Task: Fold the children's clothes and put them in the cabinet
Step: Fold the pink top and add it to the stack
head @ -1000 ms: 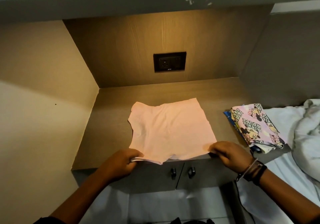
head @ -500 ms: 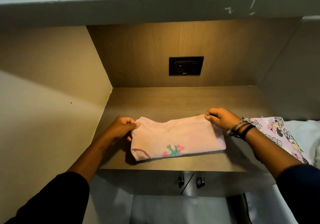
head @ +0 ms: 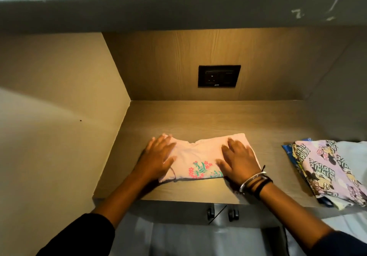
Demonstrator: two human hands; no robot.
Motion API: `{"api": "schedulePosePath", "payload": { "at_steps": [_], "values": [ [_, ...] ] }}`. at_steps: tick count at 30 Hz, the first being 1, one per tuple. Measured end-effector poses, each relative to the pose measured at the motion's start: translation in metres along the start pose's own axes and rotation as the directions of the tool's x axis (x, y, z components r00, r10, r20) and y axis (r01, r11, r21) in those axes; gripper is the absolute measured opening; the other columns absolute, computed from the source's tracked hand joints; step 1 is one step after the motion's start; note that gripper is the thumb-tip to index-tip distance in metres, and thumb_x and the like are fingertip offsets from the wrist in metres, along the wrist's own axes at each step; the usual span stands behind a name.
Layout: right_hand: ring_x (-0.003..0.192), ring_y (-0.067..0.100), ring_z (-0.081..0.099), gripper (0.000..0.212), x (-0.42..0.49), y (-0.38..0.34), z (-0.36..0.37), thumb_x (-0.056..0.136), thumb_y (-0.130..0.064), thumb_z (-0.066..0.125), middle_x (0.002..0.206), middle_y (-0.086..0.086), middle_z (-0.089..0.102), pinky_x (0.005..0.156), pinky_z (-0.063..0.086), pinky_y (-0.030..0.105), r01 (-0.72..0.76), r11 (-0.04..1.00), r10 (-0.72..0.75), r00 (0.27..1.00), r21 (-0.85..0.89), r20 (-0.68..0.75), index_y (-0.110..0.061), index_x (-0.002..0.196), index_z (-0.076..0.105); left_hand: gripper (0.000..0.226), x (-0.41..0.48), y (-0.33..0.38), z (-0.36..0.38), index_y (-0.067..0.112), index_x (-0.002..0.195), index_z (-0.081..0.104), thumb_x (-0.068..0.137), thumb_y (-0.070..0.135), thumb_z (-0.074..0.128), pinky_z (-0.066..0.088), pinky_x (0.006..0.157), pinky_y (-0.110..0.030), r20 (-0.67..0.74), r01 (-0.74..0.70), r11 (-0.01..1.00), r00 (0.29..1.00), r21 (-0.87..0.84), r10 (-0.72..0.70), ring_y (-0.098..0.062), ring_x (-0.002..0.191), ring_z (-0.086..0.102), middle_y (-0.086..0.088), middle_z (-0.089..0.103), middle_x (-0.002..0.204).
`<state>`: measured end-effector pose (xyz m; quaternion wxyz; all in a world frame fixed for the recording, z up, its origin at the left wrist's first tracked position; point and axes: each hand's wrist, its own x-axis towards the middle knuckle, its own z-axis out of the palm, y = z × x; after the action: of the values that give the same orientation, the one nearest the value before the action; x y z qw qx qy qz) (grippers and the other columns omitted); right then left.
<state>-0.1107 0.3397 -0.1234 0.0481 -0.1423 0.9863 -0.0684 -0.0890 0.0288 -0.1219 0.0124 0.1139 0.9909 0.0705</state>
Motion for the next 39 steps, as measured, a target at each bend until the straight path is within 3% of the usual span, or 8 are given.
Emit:
{"api": "schedulePosePath", "payload": {
  "at_steps": [5,11,15,19,24,30,33,39],
  "values": [
    [0.149,0.023,-0.007,0.075,0.009,0.025,0.019,0.088,-0.070,0.013,0.162,-0.002,-0.010,0.117,-0.001,0.049,0.019,1.000,-0.014,0.981,-0.024,0.191,-0.033,0.152,0.001,0.075,-0.023,0.007,0.004,0.031,0.154,-0.001,0.090,0.069,0.007,-0.004,0.119,-0.043,0.209,0.008,1.000,0.978,-0.023,-0.003,-0.020,0.150,-0.007,0.006,-0.012,0.163],
    [0.149,0.028,0.002,0.066,0.077,0.036,-0.028,0.095,-0.038,0.043,0.163,0.003,-0.001,0.117,0.005,0.057,0.112,0.987,-0.085,0.973,-0.115,0.215,-0.029,0.152,0.009,0.084,-0.053,0.079,-0.022,0.022,0.151,0.021,0.085,0.074,0.027,0.015,0.117,-0.048,0.394,0.006,0.999,0.919,0.032,-0.018,-0.032,0.143,0.021,-0.009,0.019,0.160],
    [0.146,0.027,0.019,0.056,0.062,0.002,-0.054,0.096,-0.037,0.044,0.161,0.005,0.019,0.117,0.015,0.051,0.157,0.987,-0.157,0.987,-0.014,-0.012,-0.023,0.148,0.028,0.060,-0.079,0.120,-0.015,0.019,0.122,0.053,0.081,0.062,0.044,0.031,0.092,-0.039,0.218,-0.243,0.969,0.949,0.048,0.227,-0.024,0.107,0.041,-0.006,0.052,0.121],
    [0.136,0.028,0.040,0.046,-0.027,-0.021,-0.037,0.092,-0.037,0.039,0.148,0.007,0.045,0.112,0.032,0.049,0.419,0.899,-0.412,0.908,0.125,-0.077,-0.019,0.131,0.057,0.064,-0.085,0.117,-0.002,0.020,0.116,0.054,0.072,0.067,0.052,0.022,0.097,-0.037,0.101,-0.321,0.946,0.943,0.039,0.316,-0.027,0.115,0.040,-0.005,0.047,0.125],
    [0.136,0.030,0.042,0.079,-0.112,-0.008,0.009,0.081,-0.070,0.045,0.152,0.010,0.038,0.109,0.036,0.049,0.431,0.901,-0.430,0.902,-0.049,0.034,-0.015,0.139,0.046,0.069,-0.082,0.099,0.007,0.023,0.138,0.038,0.078,0.030,0.071,-0.017,0.113,-0.032,0.172,-0.400,0.915,0.899,-0.053,0.403,-0.024,0.150,0.005,-0.004,0.013,0.162],
    [0.119,0.029,0.060,0.070,-0.110,-0.016,0.015,0.054,-0.022,0.082,0.134,0.008,0.061,0.095,0.049,0.050,0.427,0.900,-0.433,0.897,-0.082,-0.084,-0.015,0.121,0.065,0.042,-0.073,0.103,-0.005,0.010,0.111,0.071,0.070,0.004,0.080,0.048,0.098,-0.044,0.021,-0.488,0.870,0.871,-0.071,0.491,-0.031,0.113,0.064,-0.014,0.067,0.124],
    [0.110,0.028,0.066,0.053,-0.113,-0.011,0.004,0.058,-0.005,0.074,0.121,0.007,0.069,0.092,0.051,0.050,0.481,0.868,-0.460,0.873,0.127,-0.165,-0.013,0.110,0.070,0.026,-0.072,0.104,-0.018,0.013,0.098,0.073,0.072,0.006,0.072,0.054,0.081,-0.031,-0.035,-0.541,0.832,0.840,-0.126,0.541,-0.026,0.089,0.068,-0.006,0.075,0.099],
    [0.065,0.013,0.061,0.014,-0.114,-0.005,-0.028,0.086,-0.008,0.061,0.073,-0.001,0.070,0.061,0.047,0.030,0.174,0.742,-0.199,0.979,0.648,-0.035,-0.018,0.080,0.067,0.027,-0.067,0.107,-0.038,0.017,0.084,0.069,0.078,0.042,0.061,0.042,0.071,-0.023,0.265,-0.007,0.708,0.925,-0.706,0.273,-0.011,0.080,0.058,0.003,0.068,0.086]
  ]
}}
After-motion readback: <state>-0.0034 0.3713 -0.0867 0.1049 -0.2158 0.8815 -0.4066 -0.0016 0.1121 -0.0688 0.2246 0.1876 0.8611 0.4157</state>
